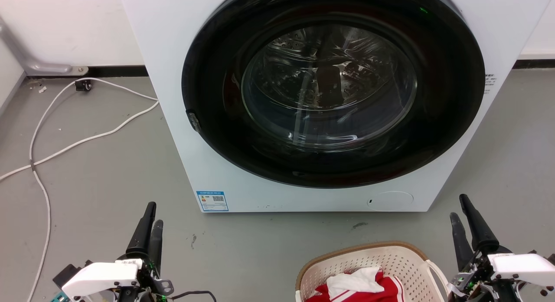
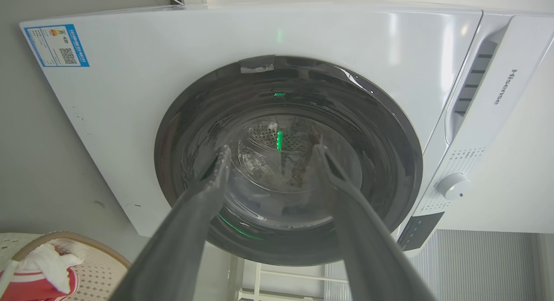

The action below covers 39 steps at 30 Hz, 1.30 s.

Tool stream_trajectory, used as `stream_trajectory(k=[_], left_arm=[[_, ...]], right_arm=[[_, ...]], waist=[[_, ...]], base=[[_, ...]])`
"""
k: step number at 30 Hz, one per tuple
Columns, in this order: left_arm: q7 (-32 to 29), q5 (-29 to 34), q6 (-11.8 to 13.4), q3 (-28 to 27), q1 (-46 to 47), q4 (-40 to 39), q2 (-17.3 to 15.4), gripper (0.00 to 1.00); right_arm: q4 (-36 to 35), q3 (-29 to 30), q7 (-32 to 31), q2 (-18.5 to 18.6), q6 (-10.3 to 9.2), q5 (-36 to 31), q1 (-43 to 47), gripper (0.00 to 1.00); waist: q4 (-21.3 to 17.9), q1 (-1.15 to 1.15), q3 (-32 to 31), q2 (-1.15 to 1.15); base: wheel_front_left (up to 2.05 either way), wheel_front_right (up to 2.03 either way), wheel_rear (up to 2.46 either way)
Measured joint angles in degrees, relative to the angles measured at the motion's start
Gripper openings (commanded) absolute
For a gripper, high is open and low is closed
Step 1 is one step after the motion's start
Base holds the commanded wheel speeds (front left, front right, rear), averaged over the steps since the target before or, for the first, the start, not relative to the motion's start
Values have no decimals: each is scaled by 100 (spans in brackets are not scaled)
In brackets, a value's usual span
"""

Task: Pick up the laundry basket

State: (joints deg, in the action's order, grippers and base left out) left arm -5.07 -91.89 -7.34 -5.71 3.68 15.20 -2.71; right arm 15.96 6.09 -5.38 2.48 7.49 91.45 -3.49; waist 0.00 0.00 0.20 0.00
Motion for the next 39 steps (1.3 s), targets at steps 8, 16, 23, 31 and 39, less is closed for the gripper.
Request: stream_trajectory(k=[8,16,23,31,39], left_arm=[[224,788,79,8,-1,-243,-1,100],[420,1828,354,178,-24,-517,-1,100],[581,2631,543,354,-73,-631,-2,100],[748,3427,691,536,-104,-724,-2,100],[901,4191,743,665,-149,-813,-3,100]], right_arm=[[-231,-3,236,-1,0,-901,4,100],[-552,-122,436,0,0,-2142,57,100],[-730,-229,595,0,0,-3138,148,100],[-875,-299,756,2,0,-4073,260,100],[-1033,-337,923,3,0,-4897,338,100]], waist=[[2,0,12,0],[9,0,21,0],[20,0,26,0],[34,0,23,0],[38,0,25,0]], base=[[0,0,0],[0,0,0],[0,0,0],[0,0,0],[0,0,0]])
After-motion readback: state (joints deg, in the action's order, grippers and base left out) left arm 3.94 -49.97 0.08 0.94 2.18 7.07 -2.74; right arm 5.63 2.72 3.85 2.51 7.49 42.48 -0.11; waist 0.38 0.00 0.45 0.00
